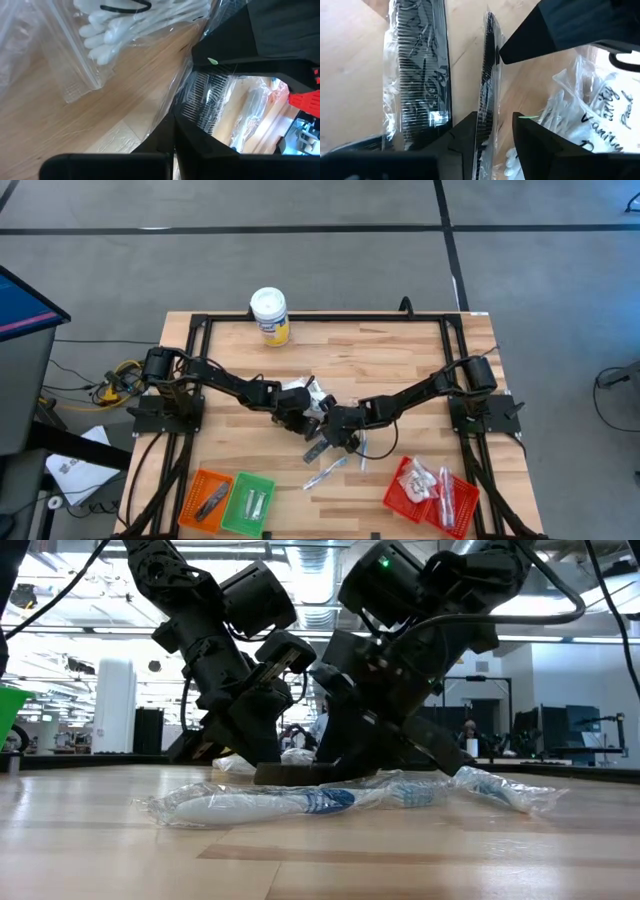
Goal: Pick & Place Travel size toiletries
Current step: Put the black comb into the orange basket
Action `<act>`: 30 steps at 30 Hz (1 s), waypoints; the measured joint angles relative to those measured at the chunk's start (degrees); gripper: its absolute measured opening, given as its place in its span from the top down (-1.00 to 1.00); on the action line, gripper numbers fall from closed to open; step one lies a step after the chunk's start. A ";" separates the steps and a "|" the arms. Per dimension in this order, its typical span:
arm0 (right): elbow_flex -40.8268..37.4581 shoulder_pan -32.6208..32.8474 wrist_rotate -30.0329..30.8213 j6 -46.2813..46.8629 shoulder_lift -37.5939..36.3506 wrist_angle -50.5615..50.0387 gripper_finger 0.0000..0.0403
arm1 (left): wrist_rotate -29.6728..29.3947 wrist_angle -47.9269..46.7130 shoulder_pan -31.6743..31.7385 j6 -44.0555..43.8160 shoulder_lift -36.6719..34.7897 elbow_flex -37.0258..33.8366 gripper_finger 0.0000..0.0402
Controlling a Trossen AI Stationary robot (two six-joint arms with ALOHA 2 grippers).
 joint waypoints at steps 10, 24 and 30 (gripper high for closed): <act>0.02 0.02 0.03 1.16 0.00 -1.69 0.80 | -1.77 0.00 0.26 -0.69 -0.01 0.00 1.00; 2.03 0.00 0.94 6.94 -0.41 -8.24 0.96 | -9.13 -0.62 0.38 -1.97 -6.04 0.04 1.00; 7.91 -0.07 0.92 8.27 0.00 -15.40 0.93 | -16.43 -1.88 0.51 0.57 -13.58 0.07 1.00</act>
